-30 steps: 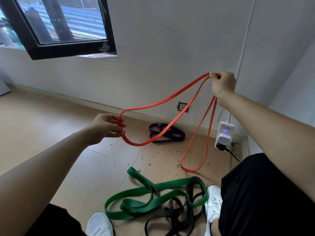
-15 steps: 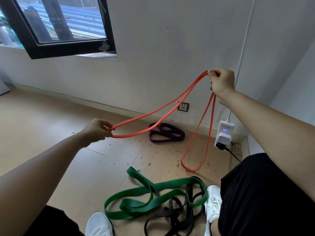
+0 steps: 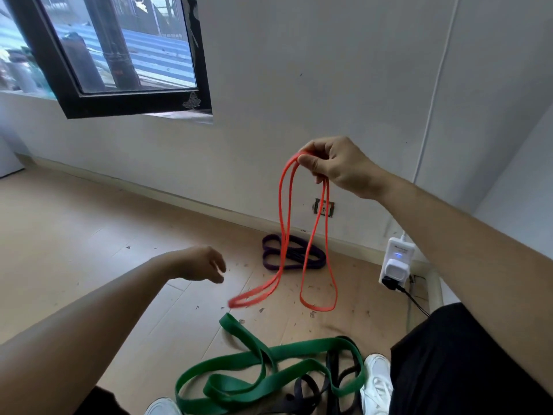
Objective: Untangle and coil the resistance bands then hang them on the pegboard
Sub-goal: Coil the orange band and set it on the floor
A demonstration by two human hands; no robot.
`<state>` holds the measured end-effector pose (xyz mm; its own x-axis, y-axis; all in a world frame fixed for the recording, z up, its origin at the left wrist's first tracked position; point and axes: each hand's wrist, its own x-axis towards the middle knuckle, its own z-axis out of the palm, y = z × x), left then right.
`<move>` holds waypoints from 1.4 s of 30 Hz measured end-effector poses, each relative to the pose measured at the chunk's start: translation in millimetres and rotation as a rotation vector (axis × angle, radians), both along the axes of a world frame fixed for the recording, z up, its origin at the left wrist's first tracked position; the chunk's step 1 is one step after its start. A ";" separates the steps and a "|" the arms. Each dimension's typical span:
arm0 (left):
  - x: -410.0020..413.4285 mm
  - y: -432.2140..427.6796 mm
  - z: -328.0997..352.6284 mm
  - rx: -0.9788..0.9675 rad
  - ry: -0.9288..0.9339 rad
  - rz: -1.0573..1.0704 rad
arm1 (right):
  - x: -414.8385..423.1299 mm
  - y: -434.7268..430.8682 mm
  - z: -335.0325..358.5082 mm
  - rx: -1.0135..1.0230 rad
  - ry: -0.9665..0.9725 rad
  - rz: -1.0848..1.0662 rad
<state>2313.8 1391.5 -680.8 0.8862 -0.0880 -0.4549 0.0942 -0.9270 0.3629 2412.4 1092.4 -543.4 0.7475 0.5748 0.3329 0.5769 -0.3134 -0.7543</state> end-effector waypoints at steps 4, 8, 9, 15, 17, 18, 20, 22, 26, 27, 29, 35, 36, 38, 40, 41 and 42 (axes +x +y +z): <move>2.4 -20.8 33.4 -0.469 -0.177 0.043 | -12.6 17.8 -0.1 -0.135 -0.016 0.089; 0.3 -51.8 68.9 -0.869 -0.288 0.058 | -21.6 29.1 0.9 -0.216 -0.028 0.132; -0.6 -59.8 73.3 -0.890 -0.338 0.060 | -23.2 30.4 1.5 -0.236 -0.028 0.141; -0.4 -79.4 77.0 -0.912 -0.482 0.152 | -27.5 27.4 6.3 -0.335 -0.058 0.143; -0.2 -77.4 78.6 -0.928 -0.504 0.165 | -24.1 21.5 6.9 -0.376 -0.071 0.119; -0.2 -75.7 80.2 -0.943 -0.512 0.170 | -22.4 18.8 6.1 -0.390 -0.074 0.103; -1.4 -73.1 84.2 -0.980 -0.508 0.173 | -20.1 14.9 4.0 -0.392 -0.055 0.086; -3.1 -71.5 87.4 -1.006 -0.496 0.162 | -18.8 13.0 2.3 -0.387 -0.033 0.082; -5.4 -68.0 90.7 -1.012 -0.543 0.152 | -18.0 11.4 -6.5 -0.367 0.040 0.084; -5.9 -67.1 91.5 -1.017 -0.557 0.157 | -18.7 11.1 -10.0 -0.350 0.059 0.094; -6.2 -64.3 91.7 -1.020 -0.575 0.176 | -19.3 8.8 -12.1 -0.285 0.088 0.111; -2.2 -56.4 83.1 -0.892 -0.565 0.180 | -22.5 5.9 6.3 -0.050 0.020 0.082; -1.4 -57.8 81.8 -0.885 -0.561 0.173 | -24.5 9.1 8.0 -0.068 -0.035 0.072; 0.3 -62.5 78.8 -0.878 -0.551 0.171 | -26.4 14.5 11.2 -0.112 -0.127 0.064; 2.6 -67.6 76.1 -0.865 -0.535 0.170 | -25.8 17.4 16.0 -0.134 -0.184 0.056; 4.0 -70.3 75.5 -0.869 -0.517 0.171 | -25.3 18.4 18.4 -0.132 -0.202 0.055; 5.7 -73.2 75.3 -0.884 -0.490 0.172 | -25.1 19.5 20.4 -0.125 -0.218 0.060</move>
<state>2319.5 1318.3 -605.5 0.9895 -0.0701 0.1264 -0.1417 -0.2971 0.9443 2387.2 1111.9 -523.0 0.6291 0.6629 0.4061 0.7420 -0.3563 -0.5679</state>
